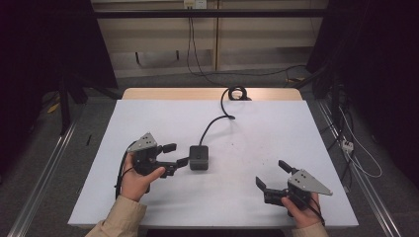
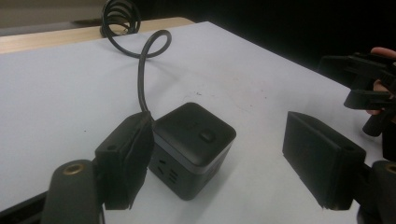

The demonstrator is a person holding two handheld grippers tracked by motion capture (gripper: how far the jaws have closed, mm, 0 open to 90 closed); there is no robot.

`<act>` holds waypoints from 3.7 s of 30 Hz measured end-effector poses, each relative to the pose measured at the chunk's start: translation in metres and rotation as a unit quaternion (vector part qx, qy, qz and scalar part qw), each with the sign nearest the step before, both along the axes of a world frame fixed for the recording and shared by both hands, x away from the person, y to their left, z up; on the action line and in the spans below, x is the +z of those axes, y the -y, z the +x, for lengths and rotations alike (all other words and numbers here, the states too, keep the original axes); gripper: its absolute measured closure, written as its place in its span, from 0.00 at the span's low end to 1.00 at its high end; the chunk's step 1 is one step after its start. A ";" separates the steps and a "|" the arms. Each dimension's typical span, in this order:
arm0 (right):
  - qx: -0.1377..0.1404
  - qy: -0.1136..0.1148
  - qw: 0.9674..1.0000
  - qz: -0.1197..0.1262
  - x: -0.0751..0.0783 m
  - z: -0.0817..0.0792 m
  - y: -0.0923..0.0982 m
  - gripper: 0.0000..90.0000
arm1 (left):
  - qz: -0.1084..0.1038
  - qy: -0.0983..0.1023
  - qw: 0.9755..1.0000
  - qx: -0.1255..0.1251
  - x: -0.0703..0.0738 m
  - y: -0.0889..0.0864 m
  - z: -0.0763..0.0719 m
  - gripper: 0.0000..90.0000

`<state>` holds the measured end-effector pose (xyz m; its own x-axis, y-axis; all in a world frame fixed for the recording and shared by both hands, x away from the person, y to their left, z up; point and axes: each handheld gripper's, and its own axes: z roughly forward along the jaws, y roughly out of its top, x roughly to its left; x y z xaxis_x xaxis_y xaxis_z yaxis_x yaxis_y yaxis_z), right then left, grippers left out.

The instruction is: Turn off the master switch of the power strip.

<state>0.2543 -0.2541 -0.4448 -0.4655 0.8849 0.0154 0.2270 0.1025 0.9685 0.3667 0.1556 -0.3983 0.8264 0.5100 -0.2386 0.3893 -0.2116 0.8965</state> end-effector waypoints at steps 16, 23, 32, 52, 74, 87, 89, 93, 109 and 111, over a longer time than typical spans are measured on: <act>0.001 -0.001 1.000 -0.001 0.000 0.000 0.000 0.05 | 0.009 0.012 1.000 0.005 -0.004 -0.023 -0.004 0.19; 0.000 0.002 1.000 -0.001 0.001 0.000 0.001 0.05 | 0.009 0.015 1.000 0.012 -0.005 -0.031 -0.005 0.19; 0.000 0.001 1.000 0.000 0.001 0.000 0.001 0.05 | 0.016 0.019 1.000 0.014 -0.009 -0.035 -0.008 0.17; 0.000 0.002 1.000 -0.002 0.001 0.000 0.001 0.05 | 0.020 0.012 0.999 0.021 -0.018 -0.054 -0.014 0.14; -0.002 0.001 1.000 -0.002 0.000 0.000 0.001 0.05 | 0.023 0.015 0.999 0.035 -0.024 -0.074 -0.021 0.13; -0.002 -0.001 1.000 -0.004 0.000 0.000 0.001 0.05 | 0.028 0.013 0.999 0.044 -0.029 -0.084 -0.025 0.13; -0.002 -0.001 1.000 -0.003 0.000 0.000 0.001 0.05 | 0.028 0.012 0.999 0.044 -0.029 -0.085 -0.025 0.13; -0.003 -0.001 1.000 -0.003 0.000 0.001 0.001 0.05 | 0.027 0.018 0.998 0.049 -0.030 -0.087 -0.026 0.13; -0.004 -0.002 1.000 -0.003 -0.001 0.001 0.002 0.05 | 0.037 0.015 0.998 0.049 -0.033 -0.088 -0.028 0.13; -0.005 -0.003 1.000 -0.003 -0.001 0.001 0.002 0.05 | 0.035 0.014 0.998 0.049 -0.033 -0.088 -0.028 0.13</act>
